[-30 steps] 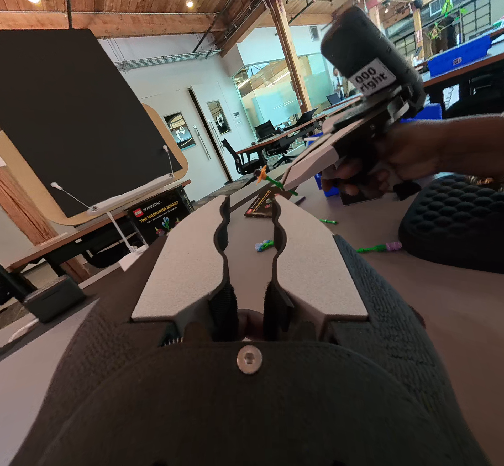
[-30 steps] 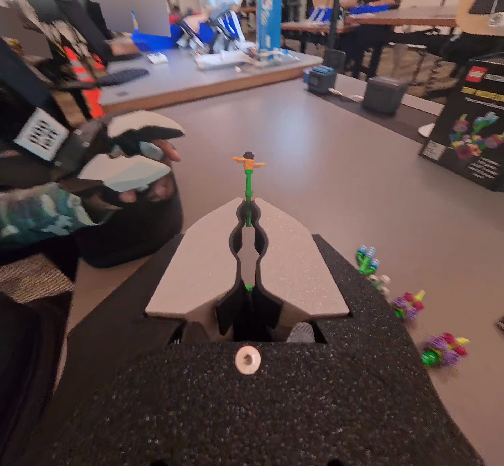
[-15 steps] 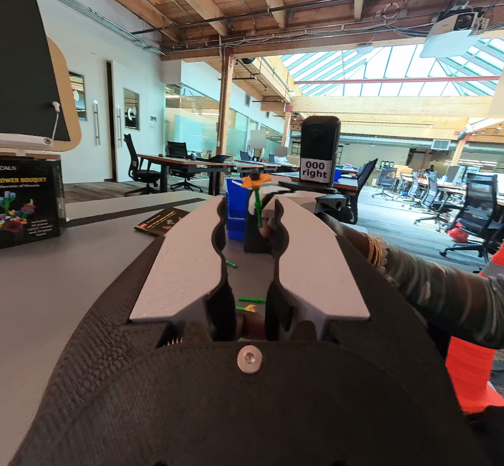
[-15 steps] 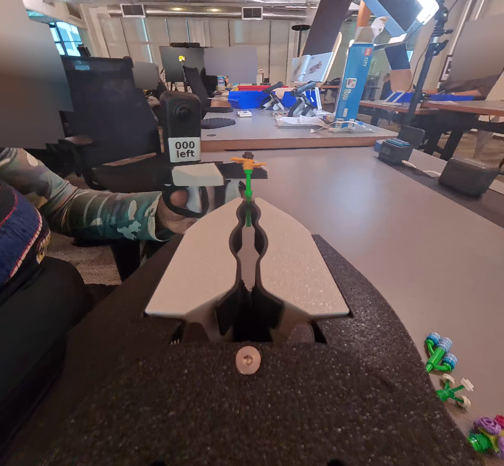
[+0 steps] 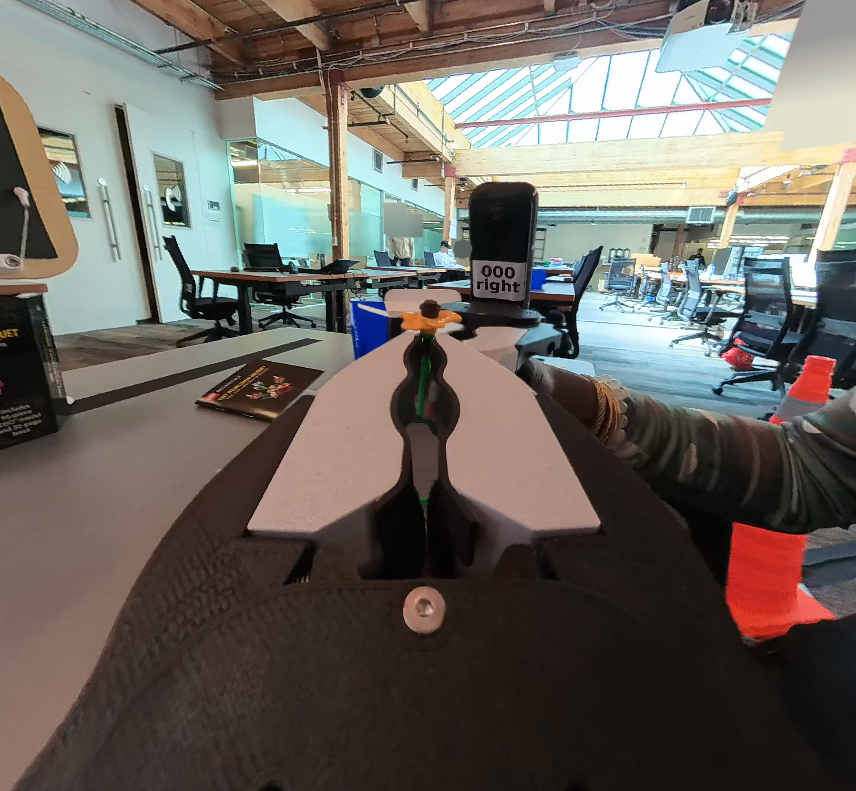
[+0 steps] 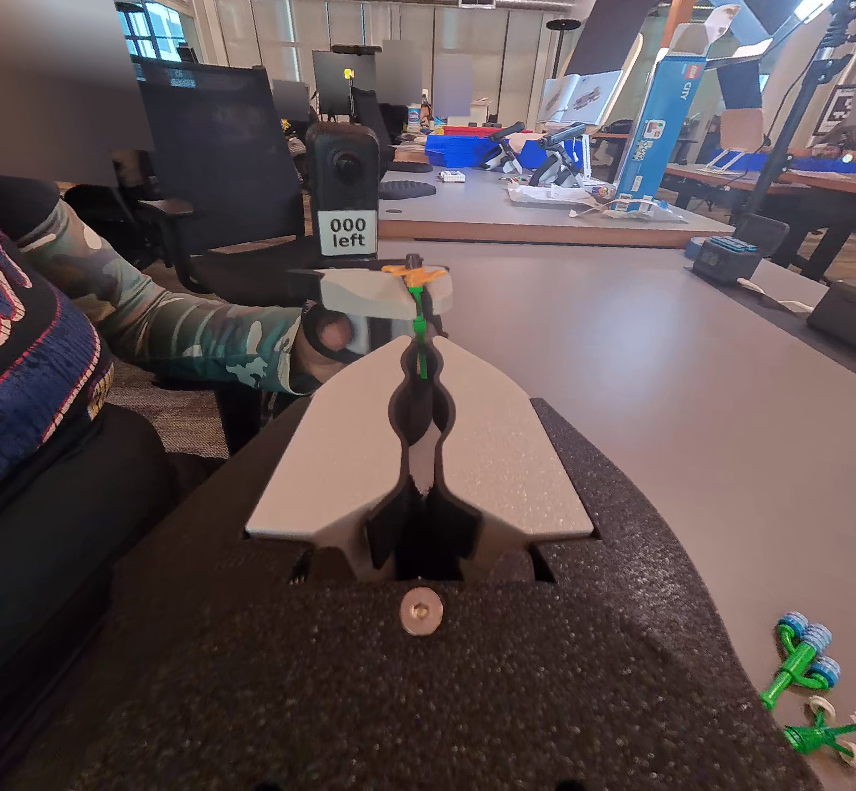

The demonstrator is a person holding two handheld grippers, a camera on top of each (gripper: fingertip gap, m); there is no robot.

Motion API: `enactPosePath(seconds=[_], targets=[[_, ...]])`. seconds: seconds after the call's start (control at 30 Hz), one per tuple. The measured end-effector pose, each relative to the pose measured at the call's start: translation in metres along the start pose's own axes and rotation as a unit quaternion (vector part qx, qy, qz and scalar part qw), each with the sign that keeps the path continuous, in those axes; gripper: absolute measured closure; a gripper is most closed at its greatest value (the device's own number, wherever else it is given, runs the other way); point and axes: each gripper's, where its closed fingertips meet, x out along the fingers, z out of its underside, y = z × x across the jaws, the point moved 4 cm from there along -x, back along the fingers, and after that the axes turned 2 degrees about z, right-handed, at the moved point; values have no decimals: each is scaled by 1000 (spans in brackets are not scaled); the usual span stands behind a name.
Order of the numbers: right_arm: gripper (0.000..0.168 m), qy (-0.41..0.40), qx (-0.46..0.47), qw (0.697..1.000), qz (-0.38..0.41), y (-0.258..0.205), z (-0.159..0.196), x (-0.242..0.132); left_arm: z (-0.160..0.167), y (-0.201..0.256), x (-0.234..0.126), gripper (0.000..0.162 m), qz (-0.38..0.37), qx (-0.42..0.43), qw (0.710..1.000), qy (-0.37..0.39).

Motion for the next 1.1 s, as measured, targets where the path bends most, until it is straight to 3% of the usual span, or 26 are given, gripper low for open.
enactPosePath(seconds=[0.17,0.4,0.5,0.7,0.83,0.97,1.03,1.1], targets=[[155,-69,-37,996,37,7,14,-1,-2,-16,-9,159,-100,101,990,-20],[153,-75,-42,994,70,15,11,-9,15,-33,-13,159,-238,307,907,-161],[153,-68,-35,993,94,19,2,-17,20,-33,-11,159,-252,354,879,-195],[166,-84,-26,991,98,15,-11,-26,27,-27,-7,159,-238,395,860,-218],[168,-102,-50,989,91,6,-18,-26,28,-24,-5,159,-231,407,856,-219],[157,-116,-52,987,98,2,-22,-25,27,-23,-5,159,-228,410,856,-216],[168,-123,-57,987,88,-2,-22,-25,27,-22,-4,159,-226,413,856,-215],[168,-135,-56,986,84,-3,-21,-24,26,-22,-4,159,-226,419,853,-214]])
